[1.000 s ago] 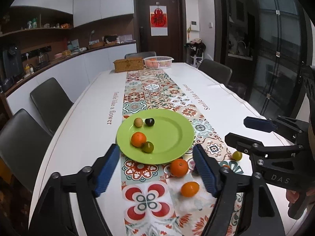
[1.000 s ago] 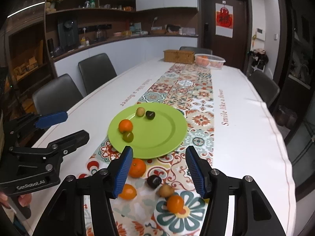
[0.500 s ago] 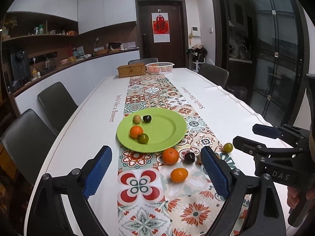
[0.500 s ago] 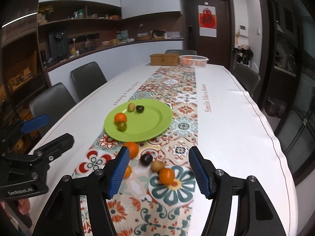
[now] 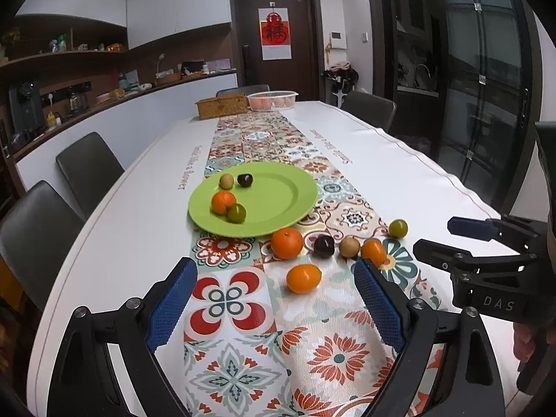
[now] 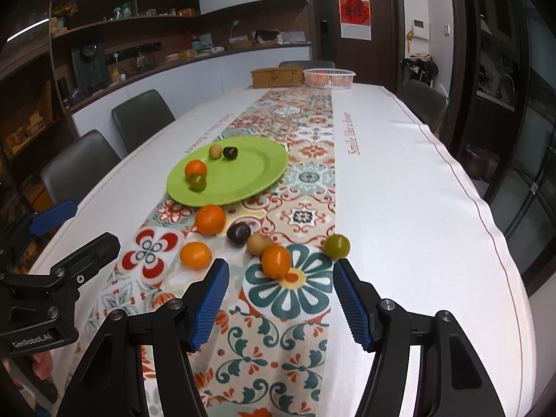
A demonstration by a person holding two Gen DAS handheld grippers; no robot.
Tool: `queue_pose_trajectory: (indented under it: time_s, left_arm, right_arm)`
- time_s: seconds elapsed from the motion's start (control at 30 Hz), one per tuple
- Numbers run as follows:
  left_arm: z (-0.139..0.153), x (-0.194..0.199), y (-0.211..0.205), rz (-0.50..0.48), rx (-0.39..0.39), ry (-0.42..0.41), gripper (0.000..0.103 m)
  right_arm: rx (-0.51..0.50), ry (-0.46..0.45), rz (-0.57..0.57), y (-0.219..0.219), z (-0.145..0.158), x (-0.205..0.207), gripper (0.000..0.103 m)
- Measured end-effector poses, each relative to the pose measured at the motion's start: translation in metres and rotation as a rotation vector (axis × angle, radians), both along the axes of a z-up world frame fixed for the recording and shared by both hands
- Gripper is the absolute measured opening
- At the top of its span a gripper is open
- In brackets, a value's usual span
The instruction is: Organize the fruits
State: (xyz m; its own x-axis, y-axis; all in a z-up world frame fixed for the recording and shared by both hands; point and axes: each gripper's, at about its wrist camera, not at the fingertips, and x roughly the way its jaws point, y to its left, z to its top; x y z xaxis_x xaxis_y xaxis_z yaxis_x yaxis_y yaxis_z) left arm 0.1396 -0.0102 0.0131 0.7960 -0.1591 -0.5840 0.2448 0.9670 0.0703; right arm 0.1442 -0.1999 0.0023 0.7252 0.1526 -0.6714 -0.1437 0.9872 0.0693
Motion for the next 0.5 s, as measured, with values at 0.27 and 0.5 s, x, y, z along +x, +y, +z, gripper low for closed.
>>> queue_pose_trajectory:
  time_s: [0.27,0.5]
  left_arm:
    - [-0.023,0.013,-0.004,-0.051,0.013,0.026,0.092]
    - [-0.041,0.032,-0.01,-0.101,0.019,0.07,0.086]
  right_arm:
    - [-0.052,0.021,0.035,0.007,-0.017,0.008,0.063]
    - [-0.052,0.062,0.055,0.01,-0.032,0.025,0.063]
